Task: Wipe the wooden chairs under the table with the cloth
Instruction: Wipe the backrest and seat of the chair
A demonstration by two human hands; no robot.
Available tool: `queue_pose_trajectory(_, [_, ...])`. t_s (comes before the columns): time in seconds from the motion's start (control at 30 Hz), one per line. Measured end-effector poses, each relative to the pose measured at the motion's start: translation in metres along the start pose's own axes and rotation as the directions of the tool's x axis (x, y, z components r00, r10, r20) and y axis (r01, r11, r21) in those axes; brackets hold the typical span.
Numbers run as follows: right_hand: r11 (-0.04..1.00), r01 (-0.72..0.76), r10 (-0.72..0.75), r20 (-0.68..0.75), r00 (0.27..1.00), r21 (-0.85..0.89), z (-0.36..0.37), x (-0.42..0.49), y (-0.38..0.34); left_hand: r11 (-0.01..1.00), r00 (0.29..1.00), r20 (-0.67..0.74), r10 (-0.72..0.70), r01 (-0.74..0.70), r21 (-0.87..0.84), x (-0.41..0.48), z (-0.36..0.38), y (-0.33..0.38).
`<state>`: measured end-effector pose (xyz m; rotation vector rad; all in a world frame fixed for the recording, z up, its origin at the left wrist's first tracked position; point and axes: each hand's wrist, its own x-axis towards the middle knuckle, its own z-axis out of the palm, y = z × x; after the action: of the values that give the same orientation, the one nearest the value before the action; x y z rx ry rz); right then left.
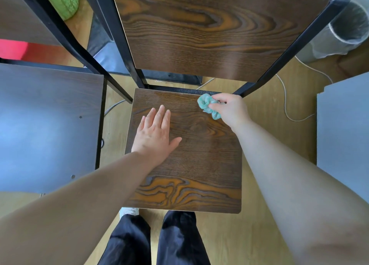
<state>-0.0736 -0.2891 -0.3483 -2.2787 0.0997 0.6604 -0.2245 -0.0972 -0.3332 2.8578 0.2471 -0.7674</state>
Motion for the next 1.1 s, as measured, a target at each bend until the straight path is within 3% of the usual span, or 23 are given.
queue_pose_trajectory(0.1, [0.949,0.152,-0.187,-0.104,0.977,-0.277,-0.003,0.017,-0.008,1.0,1.0,0.005,0.002,-0.002,-0.009,0.005,0.001,-0.001])
queue_pose_trajectory(0.17, [0.915,0.185,-0.243,-0.125,0.962,-0.358,-0.004,0.029,-0.012,1.0,1.0,0.008,0.002,-0.002,-0.015,0.008,0.001,-0.001])
queue_pose_trajectory(0.37, [0.708,0.068,-0.177,-0.082,0.981,-0.703,-0.005,0.05,-0.02,1.0,1.0,0.009,0.015,-0.014,-0.024,0.015,0.007,0.0])
queue_pose_trajectory(0.6, [0.577,0.168,-0.214,0.051,0.975,-0.799,-0.002,0.053,-0.017,0.999,0.999,-0.009,0.034,-0.034,-0.03,0.033,0.014,0.008])
queue_pose_trajectory(0.9, [0.585,0.093,-0.282,-0.094,0.955,-0.805,0.006,0.056,-0.001,1.0,0.997,-0.065,0.031,-0.031,-0.002,0.061,0.019,0.023])
queue_pose_trajectory(1.1, [0.648,0.118,-0.291,-0.102,0.951,-0.752,0.012,0.061,0.005,0.999,0.996,-0.084,0.034,-0.032,0.025,0.068,0.025,0.028])
